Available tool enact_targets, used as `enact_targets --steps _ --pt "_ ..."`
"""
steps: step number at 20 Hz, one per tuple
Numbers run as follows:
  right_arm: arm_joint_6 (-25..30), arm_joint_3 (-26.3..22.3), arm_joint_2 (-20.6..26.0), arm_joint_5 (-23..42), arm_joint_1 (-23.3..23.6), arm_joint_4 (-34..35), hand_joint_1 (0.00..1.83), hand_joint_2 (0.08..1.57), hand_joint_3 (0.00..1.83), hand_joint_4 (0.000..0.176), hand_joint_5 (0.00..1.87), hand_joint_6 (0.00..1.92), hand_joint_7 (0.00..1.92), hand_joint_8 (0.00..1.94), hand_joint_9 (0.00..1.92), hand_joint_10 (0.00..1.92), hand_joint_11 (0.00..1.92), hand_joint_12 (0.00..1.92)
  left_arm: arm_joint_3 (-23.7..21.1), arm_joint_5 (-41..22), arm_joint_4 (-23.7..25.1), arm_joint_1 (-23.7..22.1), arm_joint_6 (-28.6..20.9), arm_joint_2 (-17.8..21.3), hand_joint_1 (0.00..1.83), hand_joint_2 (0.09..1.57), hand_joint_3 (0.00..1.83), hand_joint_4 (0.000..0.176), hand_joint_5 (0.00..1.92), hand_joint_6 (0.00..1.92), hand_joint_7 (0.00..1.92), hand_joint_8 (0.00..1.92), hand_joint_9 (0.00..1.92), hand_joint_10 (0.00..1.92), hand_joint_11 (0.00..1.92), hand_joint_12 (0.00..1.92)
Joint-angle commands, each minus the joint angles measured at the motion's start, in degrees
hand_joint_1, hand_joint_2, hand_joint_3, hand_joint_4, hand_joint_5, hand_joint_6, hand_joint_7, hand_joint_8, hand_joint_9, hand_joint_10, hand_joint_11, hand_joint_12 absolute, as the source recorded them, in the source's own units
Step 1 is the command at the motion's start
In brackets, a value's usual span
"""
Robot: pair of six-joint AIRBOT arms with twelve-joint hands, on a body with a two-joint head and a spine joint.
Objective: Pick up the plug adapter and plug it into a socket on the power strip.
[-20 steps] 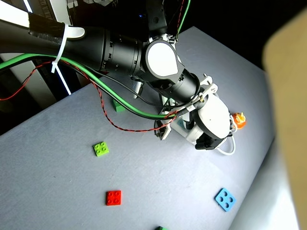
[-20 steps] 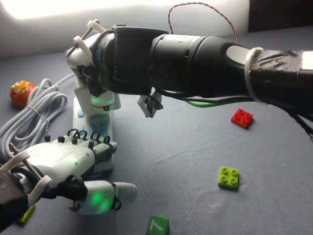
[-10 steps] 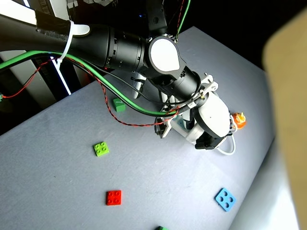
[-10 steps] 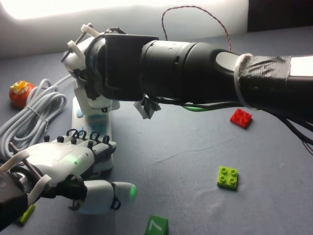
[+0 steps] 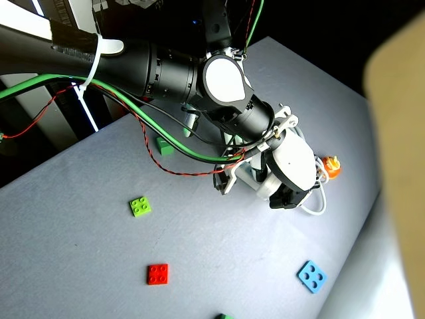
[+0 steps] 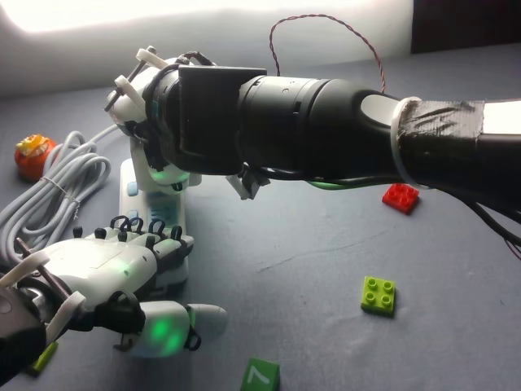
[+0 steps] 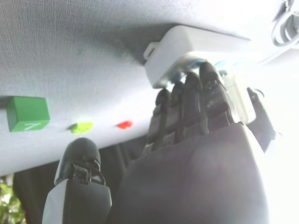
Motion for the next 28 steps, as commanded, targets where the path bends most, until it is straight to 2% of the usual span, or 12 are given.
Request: enact_targets --steps 1,9,10,13,15,17,18,19,20,21,26,28 --pt "0.37 -0.26 -0.81 3.29 -1.0 1.15 1.4 1.03 0.0 0.0 1.06 0.7 1.15 0.77 1.15 0.82 0.98 0.9 0.28 0.12 -0.36 0.05 -0.61 0.14 0.0 1.18 0.0 0.0 0.07 0.0 0.08 0.0 0.09 0.0 0.0 0.26" --pt "0.35 -0.27 -0.31 3.96 -0.19 1.15 1.4 1.04 0.0 0.0 1.04 0.74 1.14 0.81 1.15 0.83 0.97 0.91 0.24 0.43 -0.36 -0.08 -0.61 0.14 0.0 1.18 0.0 0.0 0.07 0.0 0.09 0.0 0.11 0.0 0.0 0.32" --pt "0.36 -0.27 -0.27 4.01 -0.16 1.15 1.4 1.03 0.0 0.0 1.06 0.71 1.17 0.74 1.17 0.8 0.98 0.9 0.24 0.43 -0.36 -0.09 -0.61 0.14 0.0 1.18 0.0 0.0 0.08 0.0 0.11 0.01 0.12 0.01 0.0 0.36" --pt "0.36 -0.28 -0.02 4.23 0.2 1.15 1.39 1.04 0.0 0.0 1.05 0.74 1.14 0.8 1.16 0.8 0.98 0.89 0.28 0.43 -0.36 -0.19 -0.61 0.14 0.0 1.18 0.0 0.0 0.04 0.0 0.06 0.0 0.08 0.0 0.0 0.29" --pt "0.37 -0.28 0.28 4.63 0.54 1.15 1.4 1.03 0.0 0.0 1.05 0.74 1.16 0.77 1.16 0.79 0.98 0.89 0.32 0.43 -0.36 -0.33 -0.61 0.14 0.0 1.18 0.0 0.0 0.05 0.0 0.08 0.01 0.11 0.01 0.0 0.36" --pt "0.34 -0.29 0.59 5.07 0.86 1.15 1.4 1.03 0.0 0.0 1.04 0.75 1.16 0.76 1.17 0.78 0.97 0.89 0.39 0.43 -0.36 -0.48 -0.61 0.14 0.0 1.18 0.0 0.0 0.05 0.0 0.08 0.0 0.11 0.0 0.0 0.34" --pt "0.35 -0.29 0.8 5.28 1.03 1.15 1.25 1.08 0.0 0.0 0.96 0.95 1.13 0.81 1.15 0.31 0.86 0.88 0.41 0.43 -0.36 -0.52 -0.61 0.14 0.0 1.17 0.0 0.0 0.08 0.0 0.1 0.0 0.12 0.0 0.0 0.37" --pt "0.34 -0.29 0.96 5.38 1.18 1.15 1.13 1.08 0.0 0.0 0.83 0.45 0.96 0.39 1.03 0.16 0.7 0.89 0.41 0.43 -0.36 -0.58 -0.61 0.14 0.0 1.17 0.0 0.0 0.06 0.0 0.09 0.0 0.12 0.0 0.0 0.35" --pt "0.35 -0.3 1.11 5.41 1.28 1.15 1.1 1.07 0.0 0.0 0.84 0.2 0.96 0.16 1.0 0.09 0.62 0.91 0.42 0.43 -0.36 -0.59 -0.61 0.15 0.0 1.18 0.0 0.0 0.06 0.0 0.09 0.0 0.11 0.0 0.0 0.32" --pt "0.33 -0.3 1.23 5.46 1.41 1.15 1.1 1.04 0.0 0.0 0.86 0.08 0.97 0.06 1.0 0.05 0.58 0.91 0.42 0.43 -0.36 -0.59 -0.6 0.15 0.0 1.17 0.0 0.0 0.06 0.0 0.09 0.0 0.12 0.0 0.0 0.32" --pt "0.12 -0.45 1.9 5.54 1.93 1.15 1.02 1.08 0.0 0.0 0.7 0.0 0.78 0.0 0.81 0.0 0.36 0.97 0.59 0.43 -0.36 -0.7 -0.6 0.19 0.0 1.18 0.0 0.0 0.07 0.0 0.09 0.0 0.12 0.0 0.0 0.39" --pt "0.09 -0.53 2.28 5.7 2.09 1.15 0.98 1.05 0.0 0.0 0.63 0.0 0.7 0.0 0.72 0.0 0.3 0.95 0.61 0.49 -0.36 -0.83 -0.57 0.34 0.0 1.18 0.0 0.0 0.05 0.0 0.07 0.0 0.1 0.0 0.0 0.33"
